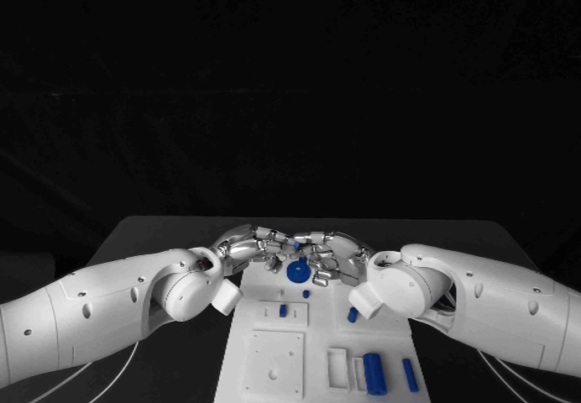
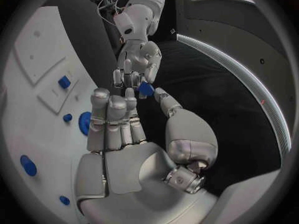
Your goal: Assemble the parts on the task board
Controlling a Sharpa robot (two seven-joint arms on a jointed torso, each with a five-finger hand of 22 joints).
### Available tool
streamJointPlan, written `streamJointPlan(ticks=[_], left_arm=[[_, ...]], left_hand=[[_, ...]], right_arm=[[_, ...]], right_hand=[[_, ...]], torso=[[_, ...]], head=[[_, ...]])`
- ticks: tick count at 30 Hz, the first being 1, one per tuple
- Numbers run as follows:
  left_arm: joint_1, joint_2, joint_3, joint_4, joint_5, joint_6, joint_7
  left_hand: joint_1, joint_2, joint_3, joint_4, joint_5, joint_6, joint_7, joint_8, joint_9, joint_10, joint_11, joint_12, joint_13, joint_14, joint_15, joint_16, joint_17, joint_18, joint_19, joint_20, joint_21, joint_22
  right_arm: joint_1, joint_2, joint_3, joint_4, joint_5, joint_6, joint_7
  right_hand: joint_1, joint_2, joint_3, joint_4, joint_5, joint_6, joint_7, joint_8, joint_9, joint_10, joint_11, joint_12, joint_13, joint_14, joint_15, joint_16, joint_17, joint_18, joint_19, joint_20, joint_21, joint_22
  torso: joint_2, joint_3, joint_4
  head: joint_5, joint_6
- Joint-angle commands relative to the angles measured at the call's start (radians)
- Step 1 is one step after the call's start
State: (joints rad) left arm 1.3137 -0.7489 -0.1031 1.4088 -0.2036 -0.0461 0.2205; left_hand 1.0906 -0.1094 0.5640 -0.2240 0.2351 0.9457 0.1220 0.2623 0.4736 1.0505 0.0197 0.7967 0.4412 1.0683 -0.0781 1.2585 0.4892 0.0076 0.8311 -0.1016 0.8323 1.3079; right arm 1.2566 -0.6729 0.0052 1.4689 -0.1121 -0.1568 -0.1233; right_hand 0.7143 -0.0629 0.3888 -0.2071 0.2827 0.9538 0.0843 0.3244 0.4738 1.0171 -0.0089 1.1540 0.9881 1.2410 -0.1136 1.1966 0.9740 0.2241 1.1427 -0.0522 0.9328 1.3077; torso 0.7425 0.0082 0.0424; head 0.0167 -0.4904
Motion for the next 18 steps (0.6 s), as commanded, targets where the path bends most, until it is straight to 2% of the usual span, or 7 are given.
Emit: streamJointPlan(ticks=[1,18], left_arm=[[0.001,0.001,0.001,-0.001,-0.018,0.011,0.015],[0.001,0.002,0.001,-0.005,-0.056,0.009,0.016]], left_hand=[[0.002,0.009,0.001,-0.008,-0.007,-0.002,0.007,0.006,0.001,-0.003,0.001,0.003,-0.001,0.002,-0.008,0.0,-0.001,0.002,0.002,-0.081,-0.004,0.009],[0.005,0.011,0.002,-0.013,-0.009,-0.002,0.007,0.006,0.0,-0.002,0.001,0.005,-0.002,0.003,-0.009,0.002,0.0,0.002,0.004,-0.081,-0.003,0.01]], right_arm=[[0.0,-0.001,0.0,0.004,-0.01,0.031,0.015],[0.0,0.0,0.0,0.008,-0.006,0.033,0.029]], right_hand=[[0.01,0.001,0.008,-0.002,0.005,0.026,0.017,0.001,0.002,0.005,-0.002,0.004,-0.001,0.004,-0.005,0.005,0.0,0.038,0.006,0.001,0.005,0.019],[0.016,0.0,0.025,-0.019,0.011,0.027,0.017,0.0,0.005,0.005,-0.002,0.005,-0.002,0.005,-0.005,0.005,0.0,0.038,0.008,0.003,0.007,0.019]], torso=[[0.0,0.0003,0.0001],[0.0,-0.0001,0.0003]], head=[[0.001,-0.001],[0.0,0.0]])
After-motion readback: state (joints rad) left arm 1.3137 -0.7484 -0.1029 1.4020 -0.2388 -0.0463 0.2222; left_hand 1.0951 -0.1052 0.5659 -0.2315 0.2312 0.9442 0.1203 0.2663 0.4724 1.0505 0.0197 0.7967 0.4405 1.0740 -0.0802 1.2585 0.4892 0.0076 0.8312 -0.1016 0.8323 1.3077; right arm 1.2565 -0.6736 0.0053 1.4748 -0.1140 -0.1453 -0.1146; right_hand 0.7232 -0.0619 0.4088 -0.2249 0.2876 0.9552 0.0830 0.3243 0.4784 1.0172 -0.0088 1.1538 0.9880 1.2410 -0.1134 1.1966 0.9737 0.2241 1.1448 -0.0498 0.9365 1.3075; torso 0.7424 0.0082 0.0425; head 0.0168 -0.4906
